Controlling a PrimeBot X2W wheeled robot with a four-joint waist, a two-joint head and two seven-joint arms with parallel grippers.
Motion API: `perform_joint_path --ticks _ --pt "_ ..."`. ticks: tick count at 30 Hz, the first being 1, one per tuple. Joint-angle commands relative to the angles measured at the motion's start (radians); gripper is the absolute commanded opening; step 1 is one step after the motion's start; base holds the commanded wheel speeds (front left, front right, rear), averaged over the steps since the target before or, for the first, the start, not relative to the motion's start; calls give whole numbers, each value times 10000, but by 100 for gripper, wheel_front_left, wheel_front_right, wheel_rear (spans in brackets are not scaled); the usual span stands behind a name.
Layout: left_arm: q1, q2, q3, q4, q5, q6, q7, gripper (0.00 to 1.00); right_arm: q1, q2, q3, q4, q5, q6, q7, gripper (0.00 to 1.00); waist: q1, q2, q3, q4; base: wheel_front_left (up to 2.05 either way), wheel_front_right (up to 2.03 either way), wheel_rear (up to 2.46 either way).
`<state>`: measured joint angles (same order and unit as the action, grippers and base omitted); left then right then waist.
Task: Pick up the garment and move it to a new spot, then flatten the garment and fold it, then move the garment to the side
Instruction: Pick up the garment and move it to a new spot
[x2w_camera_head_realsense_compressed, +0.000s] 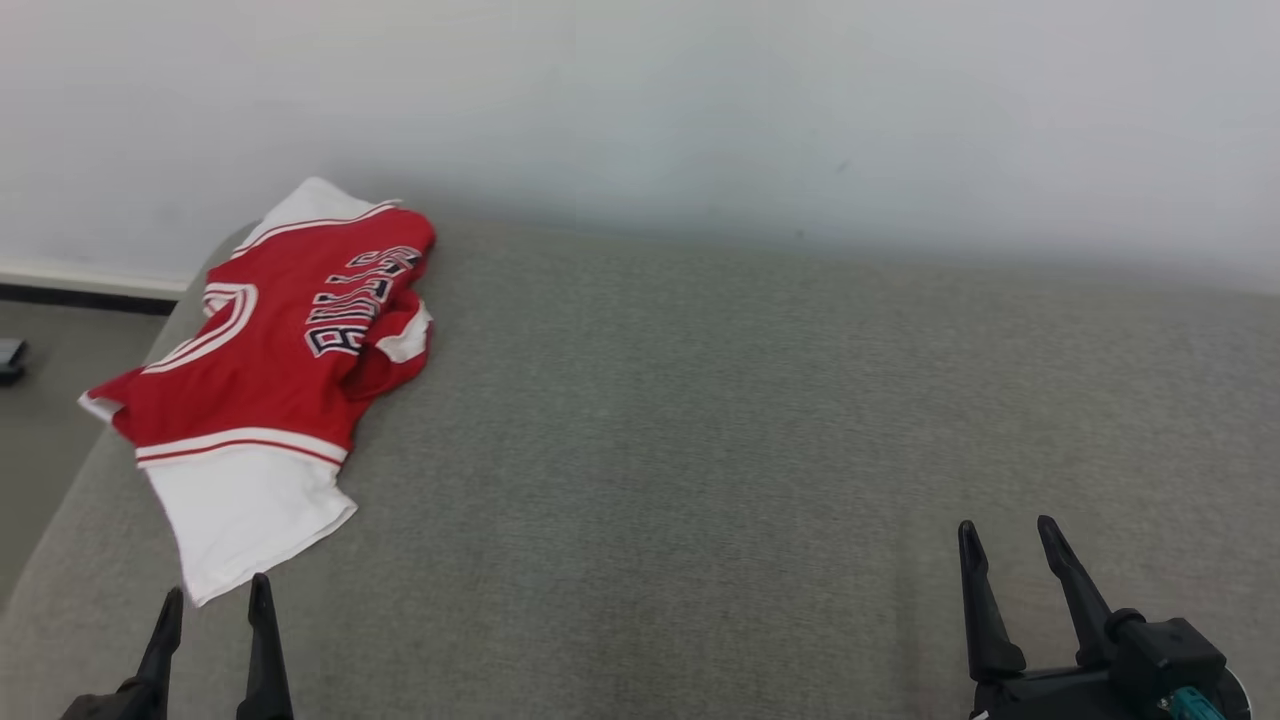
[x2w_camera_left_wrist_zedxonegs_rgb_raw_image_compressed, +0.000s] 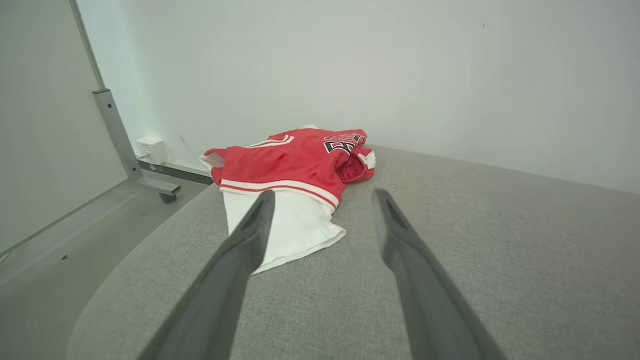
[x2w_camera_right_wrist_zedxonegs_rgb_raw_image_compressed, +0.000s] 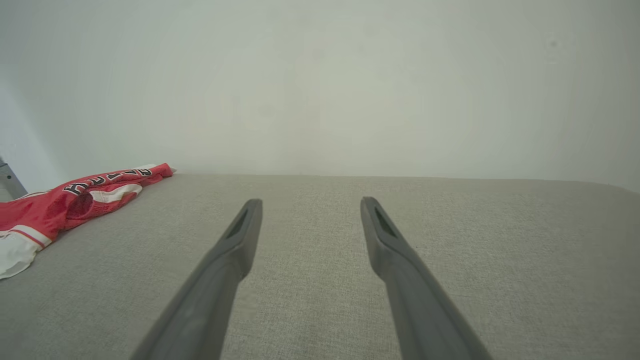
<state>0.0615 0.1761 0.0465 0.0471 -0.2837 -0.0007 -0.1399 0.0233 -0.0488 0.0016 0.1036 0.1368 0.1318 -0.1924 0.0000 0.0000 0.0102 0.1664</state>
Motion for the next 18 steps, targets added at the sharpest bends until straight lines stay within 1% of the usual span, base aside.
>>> perform_joint_path --ticks 1,5,6,13,18 --pt "39 -17 6 41 -29 18 -90 100 65 -27 -4 -38 -42 -21 57 100 0 0 121 616 0 0 0" --pt "-8 -91 3 107 -55 98 -237 100 35 -27 9 -73 -130 -21 135 100 0 0 217 1144 0 0 0" --pt "-8 -91 3 107 -55 98 -237 100 35 -27 9 -73 -130 -21 135 100 0 0 217 1144 0 0 0" --pt "-50 -84 29 339 -87 192 -411 100 -2 -27 65 -82 -171 -21 201 100 0 0 279 1971 0 0 0" --pt "2 -83 127 400 -102 387 -489 100 3 -27 170 -32 -69 -21 192 100 0 0 245 2370 0 0 0"
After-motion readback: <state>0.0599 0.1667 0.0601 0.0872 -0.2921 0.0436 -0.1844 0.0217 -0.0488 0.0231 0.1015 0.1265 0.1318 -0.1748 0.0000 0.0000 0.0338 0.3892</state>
